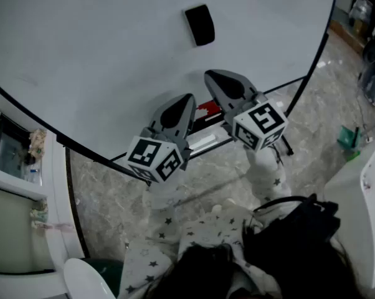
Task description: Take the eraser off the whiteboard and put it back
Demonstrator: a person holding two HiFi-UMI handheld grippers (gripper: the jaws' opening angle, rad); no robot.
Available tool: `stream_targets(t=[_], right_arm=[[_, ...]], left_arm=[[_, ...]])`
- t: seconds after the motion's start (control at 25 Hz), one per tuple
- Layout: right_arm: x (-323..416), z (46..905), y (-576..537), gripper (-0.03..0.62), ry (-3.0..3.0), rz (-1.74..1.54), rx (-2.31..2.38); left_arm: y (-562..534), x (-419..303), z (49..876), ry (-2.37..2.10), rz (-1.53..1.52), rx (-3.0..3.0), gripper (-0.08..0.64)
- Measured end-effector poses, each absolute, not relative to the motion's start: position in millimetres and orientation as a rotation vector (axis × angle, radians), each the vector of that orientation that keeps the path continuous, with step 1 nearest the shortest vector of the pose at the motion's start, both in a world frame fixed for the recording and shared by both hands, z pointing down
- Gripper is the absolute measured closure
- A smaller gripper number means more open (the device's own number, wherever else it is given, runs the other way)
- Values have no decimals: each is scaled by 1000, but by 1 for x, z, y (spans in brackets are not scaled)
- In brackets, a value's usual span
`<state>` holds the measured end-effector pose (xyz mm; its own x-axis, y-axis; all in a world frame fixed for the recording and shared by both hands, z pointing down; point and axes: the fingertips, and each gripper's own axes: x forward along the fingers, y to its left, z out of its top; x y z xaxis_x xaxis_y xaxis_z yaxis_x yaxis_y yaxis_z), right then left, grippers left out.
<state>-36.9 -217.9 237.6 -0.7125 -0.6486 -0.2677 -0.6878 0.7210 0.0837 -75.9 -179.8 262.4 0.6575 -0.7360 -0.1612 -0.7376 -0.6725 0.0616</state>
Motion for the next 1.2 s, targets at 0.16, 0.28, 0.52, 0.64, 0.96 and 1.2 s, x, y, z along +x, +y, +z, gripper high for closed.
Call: stream_targets(t=[0.16, 0.28, 0.52, 0.64, 0.96, 1.2], right_arm=[[-35, 225, -224, 584, 2680, 320, -1105], [-34, 214, -236, 583, 2658, 380, -1156], [-31, 191, -274, 464, 2597, 446, -1247], [-30, 180, -284, 398, 2572, 511, -1296], [-35, 157, -307, 331, 2528, 655, -1400], [-35, 155, -316, 331, 2516, 689, -1453]], left_arm=[[-184, -76, 261, 1275, 286, -2855, 559], [-194, -80, 257, 1294, 293, -2841, 559], [-228, -93, 246, 1321, 291, -2820, 560], [-239, -98, 241, 1324, 294, -2808, 560], [-258, -100, 223, 1282, 309, -2791, 559], [-262, -89, 218, 1256, 307, -2786, 560]])
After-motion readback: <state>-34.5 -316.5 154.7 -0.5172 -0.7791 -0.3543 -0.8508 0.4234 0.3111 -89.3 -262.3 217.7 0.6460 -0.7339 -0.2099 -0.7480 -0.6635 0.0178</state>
